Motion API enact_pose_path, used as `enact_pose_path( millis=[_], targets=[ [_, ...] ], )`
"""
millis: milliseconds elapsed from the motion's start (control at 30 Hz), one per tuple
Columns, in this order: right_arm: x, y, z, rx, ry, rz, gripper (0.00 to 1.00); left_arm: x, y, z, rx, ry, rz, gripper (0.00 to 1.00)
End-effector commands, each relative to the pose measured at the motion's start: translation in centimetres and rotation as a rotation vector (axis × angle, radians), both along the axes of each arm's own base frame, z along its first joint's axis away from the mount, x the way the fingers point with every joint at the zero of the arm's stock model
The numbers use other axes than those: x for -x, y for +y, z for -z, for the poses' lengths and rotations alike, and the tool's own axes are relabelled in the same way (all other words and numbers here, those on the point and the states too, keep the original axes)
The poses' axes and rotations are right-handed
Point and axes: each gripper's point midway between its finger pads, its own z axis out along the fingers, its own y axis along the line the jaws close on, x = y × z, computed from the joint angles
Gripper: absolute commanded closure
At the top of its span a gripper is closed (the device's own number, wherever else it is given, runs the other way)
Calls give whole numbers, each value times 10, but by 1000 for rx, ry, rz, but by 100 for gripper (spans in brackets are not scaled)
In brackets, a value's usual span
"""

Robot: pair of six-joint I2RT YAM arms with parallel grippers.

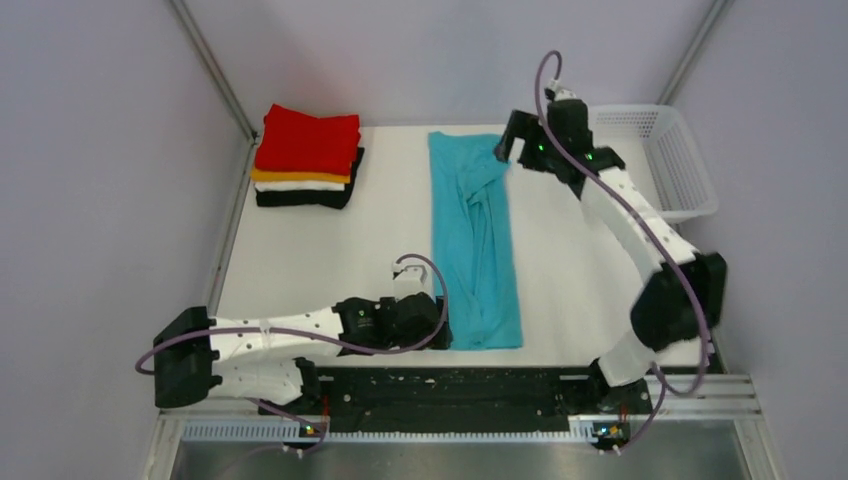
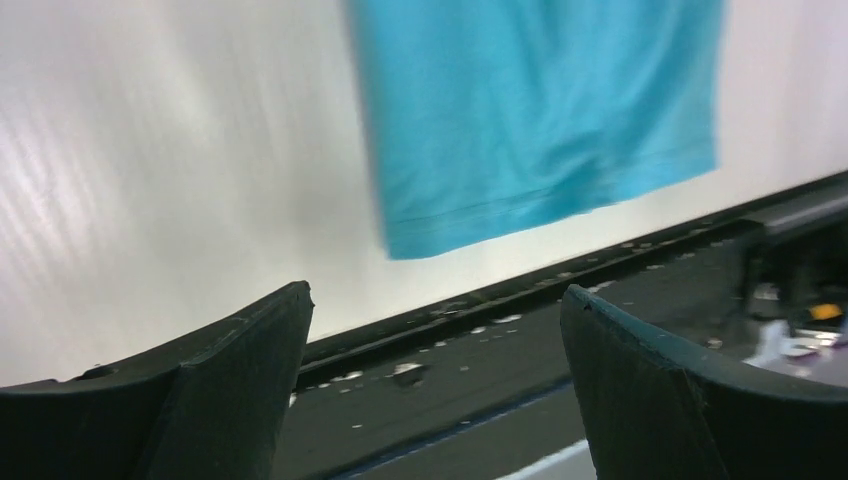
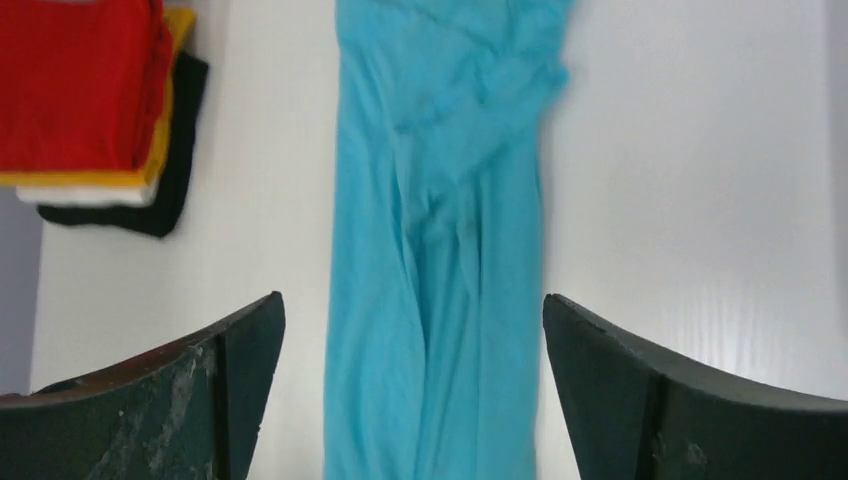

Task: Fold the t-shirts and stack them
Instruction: Rotate the tshirt 90 degrees, then grab the bottom of the folded rectangular tshirt with both arms

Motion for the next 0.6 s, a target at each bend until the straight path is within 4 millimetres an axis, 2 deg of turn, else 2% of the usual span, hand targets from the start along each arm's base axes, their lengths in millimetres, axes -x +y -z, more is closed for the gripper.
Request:
enact_pose_path(
  millis=[0,33,100,200,300,367,433,567],
  targets=[
    [123,-30,54,-11,106,92,1,-1,27,23,-53,-5,-36,1],
    [152,-32,75,-42,147,100,1,-2,25,24,-33,-4,-31,1],
    [204,-30,100,-103,195,85,1,-6,22,26,-3,-1,-29,1],
    [260,-25,127,-143,258,29,1,-7,16,30,27,13,-12,4],
    [310,-20,148,-146,353,-52,3,-4,5,38,63,35,12,12],
    [328,-23,157,-169,379,-59,8,-3,-3,43,79,53,26,17],
    [345,-20,175,-209,438,-82,13,-5,-7,50,57,69,20,28],
    [364,-18,207,-217,537,-105,29,-4,-8,68,10,107,9,43]
  ],
)
